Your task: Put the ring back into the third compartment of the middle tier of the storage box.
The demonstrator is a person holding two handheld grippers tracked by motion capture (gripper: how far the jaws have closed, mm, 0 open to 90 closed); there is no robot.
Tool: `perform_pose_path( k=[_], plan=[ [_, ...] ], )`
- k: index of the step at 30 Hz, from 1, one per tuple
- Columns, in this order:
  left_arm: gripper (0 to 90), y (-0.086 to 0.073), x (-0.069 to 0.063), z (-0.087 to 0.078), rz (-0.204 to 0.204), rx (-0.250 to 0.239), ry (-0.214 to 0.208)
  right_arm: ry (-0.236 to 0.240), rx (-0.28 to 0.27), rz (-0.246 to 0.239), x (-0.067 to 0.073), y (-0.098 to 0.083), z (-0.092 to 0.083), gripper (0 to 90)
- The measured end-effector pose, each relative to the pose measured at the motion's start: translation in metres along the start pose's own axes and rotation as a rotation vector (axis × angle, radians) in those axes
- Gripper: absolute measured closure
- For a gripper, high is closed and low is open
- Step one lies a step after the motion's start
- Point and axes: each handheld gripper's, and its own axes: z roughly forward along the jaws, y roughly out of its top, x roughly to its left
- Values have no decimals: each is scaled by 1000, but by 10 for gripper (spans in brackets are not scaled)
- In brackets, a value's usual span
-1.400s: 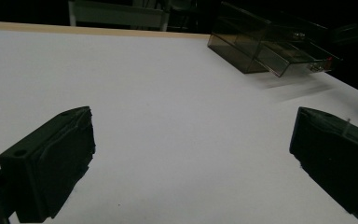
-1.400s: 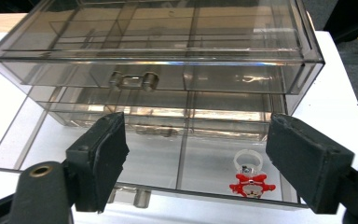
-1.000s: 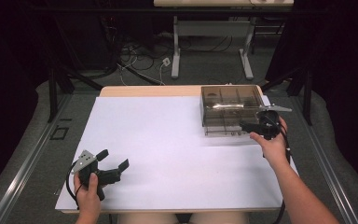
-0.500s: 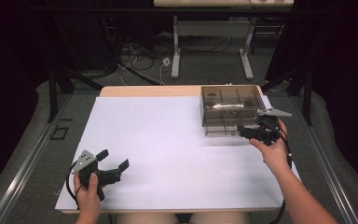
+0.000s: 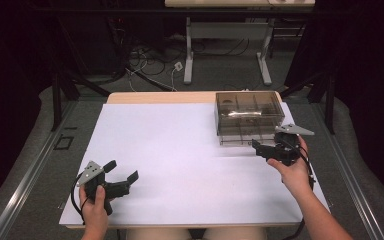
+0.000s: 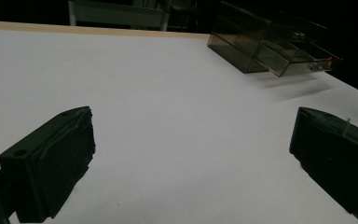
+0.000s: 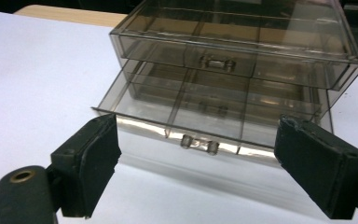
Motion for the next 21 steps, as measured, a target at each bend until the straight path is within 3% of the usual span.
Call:
perform_pose_path(
  k=[7,9,14,21],
  plan=[
    [4,0,0,0,0,-2,0,24,-14,2,9,-9,-9,119],
    [3,0,0,-1,-1,-1,0,27,-22,-23,12,-14,-12,96],
    [4,0,0,-1,-2,-1,0,37,-29,-32,16,-21,-17,84],
    [4,0,0,0,-3,-1,0,55,-45,9,20,-37,-25,80]
  ],
)
